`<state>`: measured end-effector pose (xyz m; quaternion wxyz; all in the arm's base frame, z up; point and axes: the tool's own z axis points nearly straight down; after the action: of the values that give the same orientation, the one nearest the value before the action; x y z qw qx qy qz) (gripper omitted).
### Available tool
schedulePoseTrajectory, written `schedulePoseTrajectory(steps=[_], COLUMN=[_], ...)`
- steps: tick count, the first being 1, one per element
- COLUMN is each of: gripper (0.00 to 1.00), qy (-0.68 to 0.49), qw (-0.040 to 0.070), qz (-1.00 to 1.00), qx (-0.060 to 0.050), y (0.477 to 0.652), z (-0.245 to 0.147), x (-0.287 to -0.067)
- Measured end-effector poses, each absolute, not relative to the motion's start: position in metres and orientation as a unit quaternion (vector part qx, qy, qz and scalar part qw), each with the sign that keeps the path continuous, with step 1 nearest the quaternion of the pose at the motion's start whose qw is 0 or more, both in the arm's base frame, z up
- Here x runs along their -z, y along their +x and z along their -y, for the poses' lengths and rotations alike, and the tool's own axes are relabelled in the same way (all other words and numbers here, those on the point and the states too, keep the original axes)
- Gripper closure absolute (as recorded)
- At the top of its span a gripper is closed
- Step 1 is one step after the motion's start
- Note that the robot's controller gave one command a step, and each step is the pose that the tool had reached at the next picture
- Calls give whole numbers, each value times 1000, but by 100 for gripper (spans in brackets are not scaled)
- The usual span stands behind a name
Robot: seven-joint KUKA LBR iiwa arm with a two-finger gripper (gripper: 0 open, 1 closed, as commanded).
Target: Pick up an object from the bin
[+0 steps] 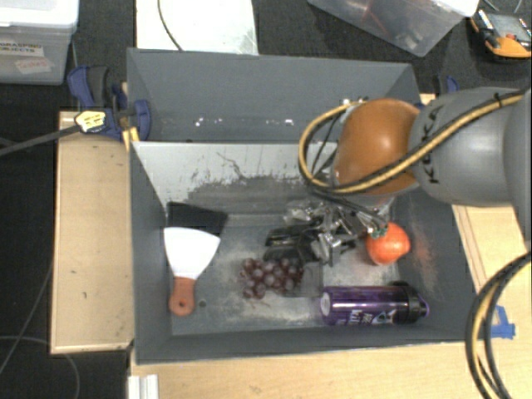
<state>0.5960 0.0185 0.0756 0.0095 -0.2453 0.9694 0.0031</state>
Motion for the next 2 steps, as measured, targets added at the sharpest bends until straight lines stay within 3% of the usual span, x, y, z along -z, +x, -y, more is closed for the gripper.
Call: schedulePoseTrajectory(steps=[1, 2], gripper=[100, 100], qy=[-243, -240], qw=[13, 13], qz=[-970, -971], qx=[-3, -3], y=[597, 597], z=[-19, -19], x=[-99, -151])
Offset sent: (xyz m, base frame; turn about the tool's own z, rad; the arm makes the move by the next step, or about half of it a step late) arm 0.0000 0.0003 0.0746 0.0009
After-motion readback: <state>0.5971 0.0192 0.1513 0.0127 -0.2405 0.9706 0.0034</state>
